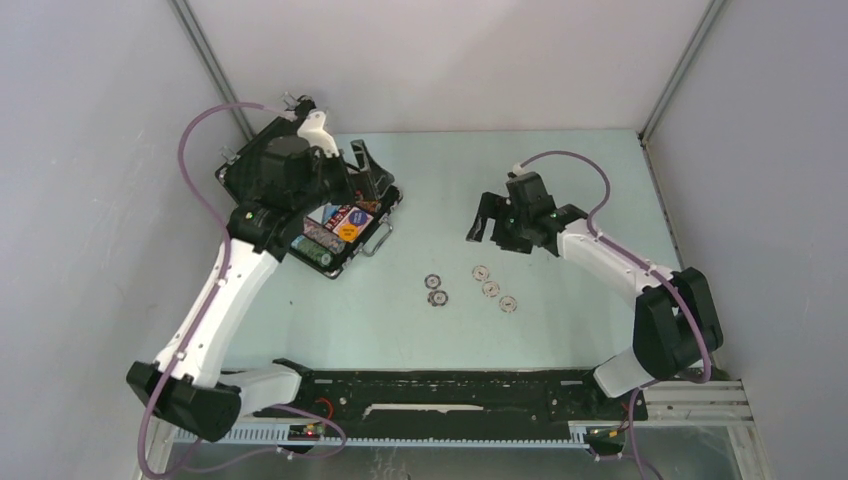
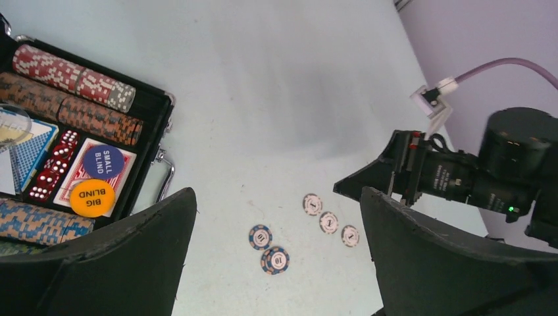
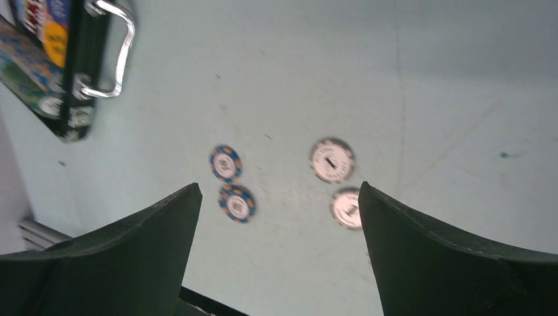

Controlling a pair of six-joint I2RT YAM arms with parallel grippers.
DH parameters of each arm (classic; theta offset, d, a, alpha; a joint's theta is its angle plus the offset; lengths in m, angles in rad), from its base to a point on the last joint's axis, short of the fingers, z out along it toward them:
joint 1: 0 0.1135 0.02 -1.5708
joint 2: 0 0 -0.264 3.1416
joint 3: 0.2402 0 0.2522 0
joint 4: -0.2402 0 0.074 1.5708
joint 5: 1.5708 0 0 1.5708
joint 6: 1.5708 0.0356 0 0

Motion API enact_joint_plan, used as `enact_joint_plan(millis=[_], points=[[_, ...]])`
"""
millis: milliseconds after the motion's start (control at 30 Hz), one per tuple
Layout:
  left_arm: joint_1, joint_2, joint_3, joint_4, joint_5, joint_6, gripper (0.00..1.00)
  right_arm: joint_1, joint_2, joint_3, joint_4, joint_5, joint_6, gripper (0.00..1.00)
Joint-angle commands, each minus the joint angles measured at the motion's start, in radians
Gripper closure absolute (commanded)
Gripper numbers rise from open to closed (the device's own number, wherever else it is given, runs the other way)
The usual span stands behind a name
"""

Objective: Pack up texas hold em set

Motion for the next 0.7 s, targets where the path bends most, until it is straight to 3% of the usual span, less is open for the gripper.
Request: enact_joint_plan(millis=[0,200,400,667], points=[[-0.004,-0.122,-0.020,0.053,-0.004,-0.004,0.00,-0.007,-0.015,0.053,-0.299,0.011,-0.229,0.00],[-0.002,-0.164,-0.021,0.056,-0.008,-0.001,0.00,0.010,0.131,0.127,-0.365,-0.052,-0.348,0.02],[-0.002,-0.141,-0.023,0.062,0.016,-0.005,0.00,0.046,0.355,0.380,-0.550,0.026,-0.365,0.04],[-0.002,-0.144,-0.022,0.066,0.043,-0.012,0.00,0.095,0.533,0.547,-0.643,0.064,-0.370,0.09]])
